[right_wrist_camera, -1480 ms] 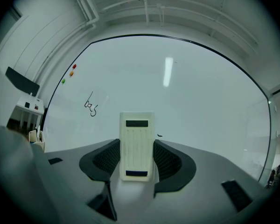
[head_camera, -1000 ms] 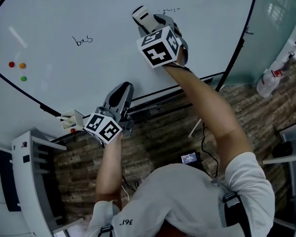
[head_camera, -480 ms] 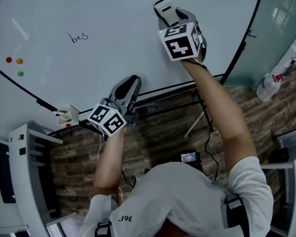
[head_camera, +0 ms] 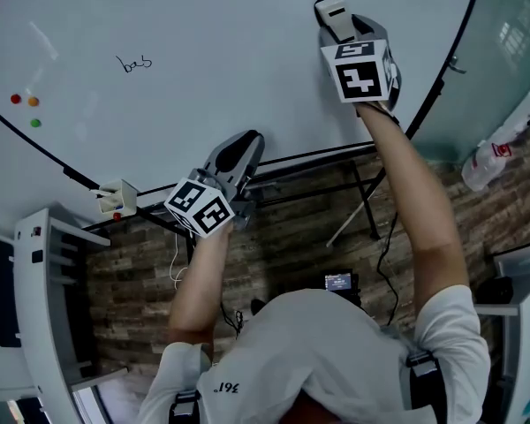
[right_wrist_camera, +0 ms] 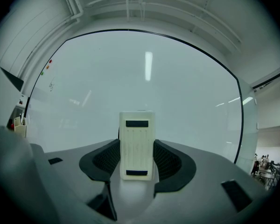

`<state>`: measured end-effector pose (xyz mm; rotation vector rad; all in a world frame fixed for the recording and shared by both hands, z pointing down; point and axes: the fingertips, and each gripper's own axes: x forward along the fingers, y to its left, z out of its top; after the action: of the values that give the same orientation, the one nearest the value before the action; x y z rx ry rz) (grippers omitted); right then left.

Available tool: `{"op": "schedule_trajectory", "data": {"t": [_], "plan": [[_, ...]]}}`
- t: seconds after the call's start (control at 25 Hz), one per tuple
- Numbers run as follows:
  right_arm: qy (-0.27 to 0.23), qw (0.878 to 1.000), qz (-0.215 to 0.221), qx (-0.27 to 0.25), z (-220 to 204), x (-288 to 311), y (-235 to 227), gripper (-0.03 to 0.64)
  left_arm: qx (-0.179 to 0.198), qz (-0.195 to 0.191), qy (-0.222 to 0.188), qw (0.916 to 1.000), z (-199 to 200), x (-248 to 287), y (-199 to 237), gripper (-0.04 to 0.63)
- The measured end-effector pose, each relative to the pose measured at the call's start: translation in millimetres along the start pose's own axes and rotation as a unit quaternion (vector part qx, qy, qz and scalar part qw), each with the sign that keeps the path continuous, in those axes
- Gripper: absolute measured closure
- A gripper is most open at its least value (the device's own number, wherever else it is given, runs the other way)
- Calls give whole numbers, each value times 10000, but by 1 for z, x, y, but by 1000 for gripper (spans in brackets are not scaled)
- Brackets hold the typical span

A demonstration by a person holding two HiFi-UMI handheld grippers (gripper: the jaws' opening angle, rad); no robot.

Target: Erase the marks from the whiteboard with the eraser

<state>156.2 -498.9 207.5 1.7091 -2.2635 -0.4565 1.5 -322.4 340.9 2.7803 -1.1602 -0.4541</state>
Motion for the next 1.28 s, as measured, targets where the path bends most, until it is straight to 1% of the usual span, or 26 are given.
{"op": "schedule_trajectory", "data": {"t": [0.16,0.28,0.4,0.48,0.6,0.72,0.96,1.08,1.28], "plan": [[38,10000,-6,-30,-6,1,-13,374,30,154,-33,9999,-1,-2,-1,540],[42,9999,-89,-20,-9,-2,-23,374,70,321,-46,9995,-1,-10,2,540],[-117,9997,-210,-69,-1,-12,-28,374,141,467,-53,9988,3,-26,9,540],[-254,9994,-167,-169,11,-20,-16,374,182,567,-88,9982,10,-43,18,540],[-399,9988,37,-282,31,-29,26,374,252,676,-128,9973,22,-76,33,540],[-555,9979,247,-226,56,-35,81,374,380,724,-161,9965,39,-112,47,540],[-613,9957,699,10,105,-40,223,374,482,635,-58,9968,71,-196,87,540],[-578,9952,794,27,124,-38,282,374,537,582,-48,9968,89,-232,109,540],[-598,9938,936,42,152,-38,359,374,553,566,-55,9969,111,-284,136,540]]}}
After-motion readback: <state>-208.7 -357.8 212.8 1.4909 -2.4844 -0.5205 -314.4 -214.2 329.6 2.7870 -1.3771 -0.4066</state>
